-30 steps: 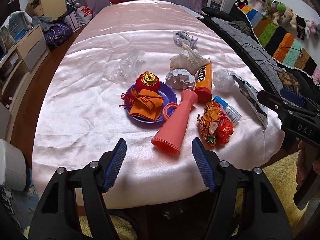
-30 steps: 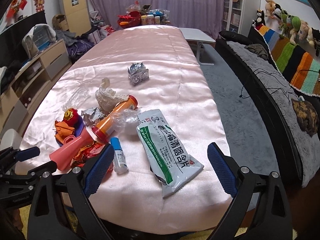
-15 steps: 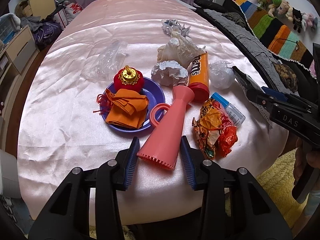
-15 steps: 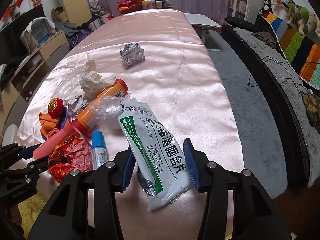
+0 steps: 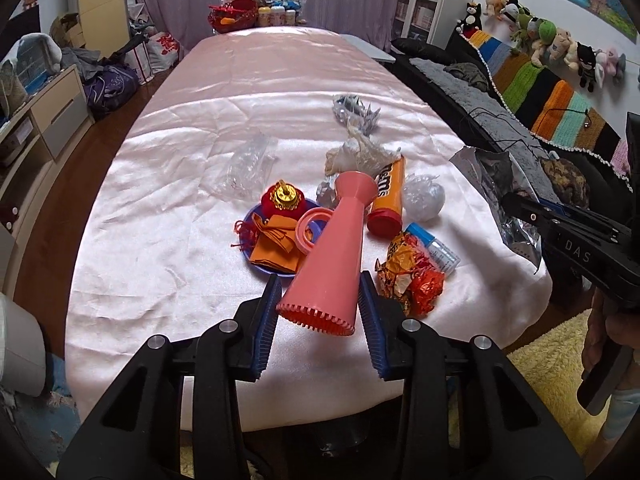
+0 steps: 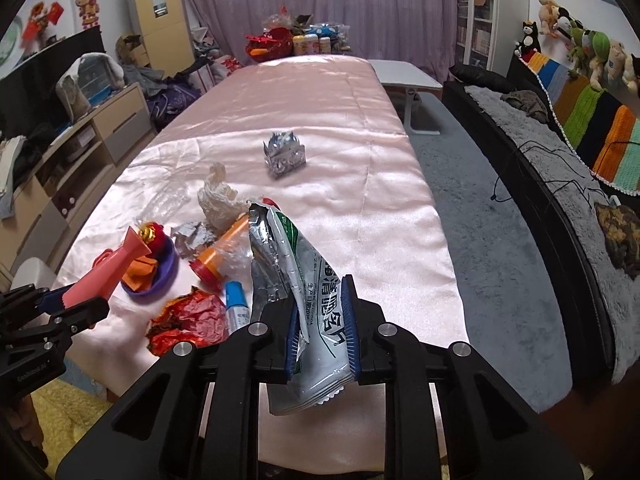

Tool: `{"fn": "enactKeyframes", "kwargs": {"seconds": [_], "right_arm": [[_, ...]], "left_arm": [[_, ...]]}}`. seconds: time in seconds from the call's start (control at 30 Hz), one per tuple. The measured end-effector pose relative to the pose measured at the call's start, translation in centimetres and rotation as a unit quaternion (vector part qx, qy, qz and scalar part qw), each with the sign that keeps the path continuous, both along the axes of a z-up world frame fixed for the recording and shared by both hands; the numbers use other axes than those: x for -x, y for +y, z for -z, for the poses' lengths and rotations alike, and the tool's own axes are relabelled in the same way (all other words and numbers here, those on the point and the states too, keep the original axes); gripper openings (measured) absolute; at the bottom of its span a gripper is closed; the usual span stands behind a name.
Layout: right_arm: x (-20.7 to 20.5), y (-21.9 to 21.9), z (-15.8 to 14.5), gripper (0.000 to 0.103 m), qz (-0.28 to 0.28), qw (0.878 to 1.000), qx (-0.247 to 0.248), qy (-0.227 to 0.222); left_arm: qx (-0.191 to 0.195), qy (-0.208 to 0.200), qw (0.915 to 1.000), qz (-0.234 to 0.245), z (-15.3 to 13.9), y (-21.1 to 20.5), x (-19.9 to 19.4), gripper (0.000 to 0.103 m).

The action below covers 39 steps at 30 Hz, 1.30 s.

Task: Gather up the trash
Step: 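Grasp the pink plastic horn with the left tool while the right tool grasps the toothpaste tube, then lower both tools below the table edge and release items into the black bin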

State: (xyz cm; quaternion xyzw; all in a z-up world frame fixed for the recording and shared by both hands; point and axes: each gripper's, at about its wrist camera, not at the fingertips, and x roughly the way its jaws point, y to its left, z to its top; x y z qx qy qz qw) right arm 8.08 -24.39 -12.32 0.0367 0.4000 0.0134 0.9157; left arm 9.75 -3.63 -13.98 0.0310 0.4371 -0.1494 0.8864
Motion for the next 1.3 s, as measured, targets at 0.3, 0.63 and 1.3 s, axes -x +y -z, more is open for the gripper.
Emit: {"fn": "enactKeyframes", "kwargs": {"seconds": [0.3, 0.63, 1.3], "right_arm": [[4.5, 2.6, -3.8, 0.021, -0.022, 0.999, 0.020, -0.038], [11.2, 5.2, -0.4, 0.021, -0.078, 0.995, -0.048, 0.027], [13.7, 8.1, 12.8, 0.021, -0.091, 0.980, -0.060, 0.169]], "left_arm": [[0.001, -0.050, 0.9986, -0.018, -4.7, 0.9, 6.0, 0.037], [-0.013, -0.007, 0.9998, -0.009, -0.6, 1.8, 13.9, 0.037], [0.016, 0.098, 0.9948, 0.021, 11.7, 1.8, 15.8, 0.034]]}}
